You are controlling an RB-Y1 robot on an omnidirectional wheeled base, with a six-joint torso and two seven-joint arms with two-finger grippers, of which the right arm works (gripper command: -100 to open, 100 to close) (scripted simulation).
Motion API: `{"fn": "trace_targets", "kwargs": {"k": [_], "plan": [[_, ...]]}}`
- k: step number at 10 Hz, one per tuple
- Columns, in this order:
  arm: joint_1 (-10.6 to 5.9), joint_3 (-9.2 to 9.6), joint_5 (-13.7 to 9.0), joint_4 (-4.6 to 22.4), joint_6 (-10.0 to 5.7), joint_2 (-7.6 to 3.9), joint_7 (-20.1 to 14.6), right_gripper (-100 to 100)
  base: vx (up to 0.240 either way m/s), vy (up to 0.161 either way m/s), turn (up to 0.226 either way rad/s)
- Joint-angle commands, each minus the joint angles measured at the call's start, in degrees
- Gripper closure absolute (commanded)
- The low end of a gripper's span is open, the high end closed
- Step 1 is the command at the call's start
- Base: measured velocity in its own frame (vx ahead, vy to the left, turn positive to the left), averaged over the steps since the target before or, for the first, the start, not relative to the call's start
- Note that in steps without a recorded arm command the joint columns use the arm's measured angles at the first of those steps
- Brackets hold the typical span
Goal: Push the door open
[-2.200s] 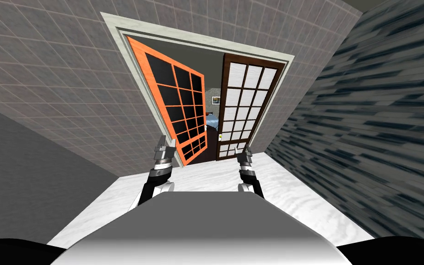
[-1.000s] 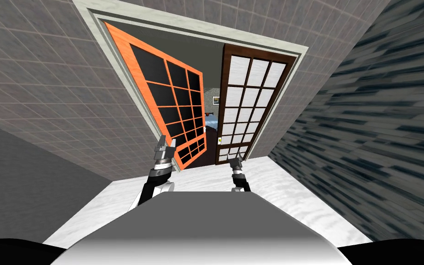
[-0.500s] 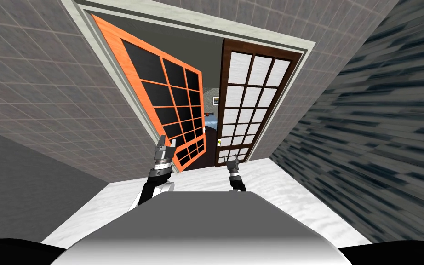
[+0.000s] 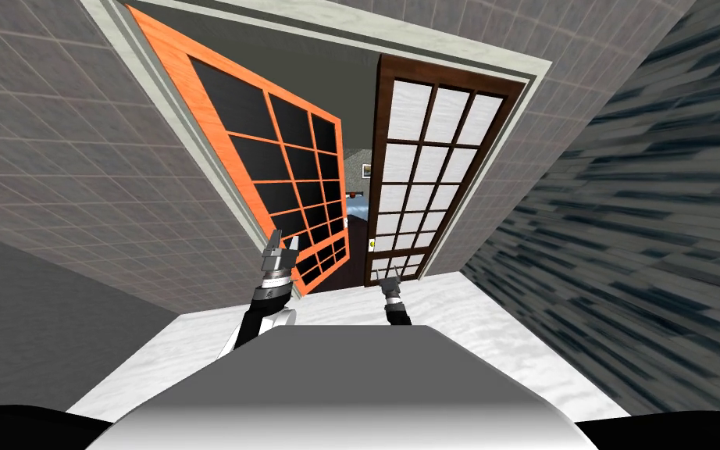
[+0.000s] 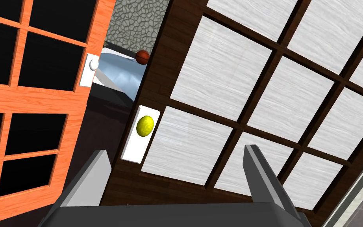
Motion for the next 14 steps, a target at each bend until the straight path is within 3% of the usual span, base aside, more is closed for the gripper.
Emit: {"fn": "trace_targets", "kwargs": {"k": [1, 9, 10, 14], "plan": [[-0.35, 0.89, -0.6, 1.9, -0.7, -0.14, -1.9, -100, 0.09, -0.036, 0.02], [-2.58, 4.99, -3.2, 11.9, -4.33, 0.8, -9.7, -100, 0.099, -0.038, 0.015], [-3.09, 5.93, -3.8, 14.2, -5.16, 1.08, -11.5, -100, 0.124, -0.042, 0.02], [-4.0, 7.59, -4.9, 18.2, -6.63, 1.69, -14.6, -100, 0.109, -0.048, 0.014]]}}
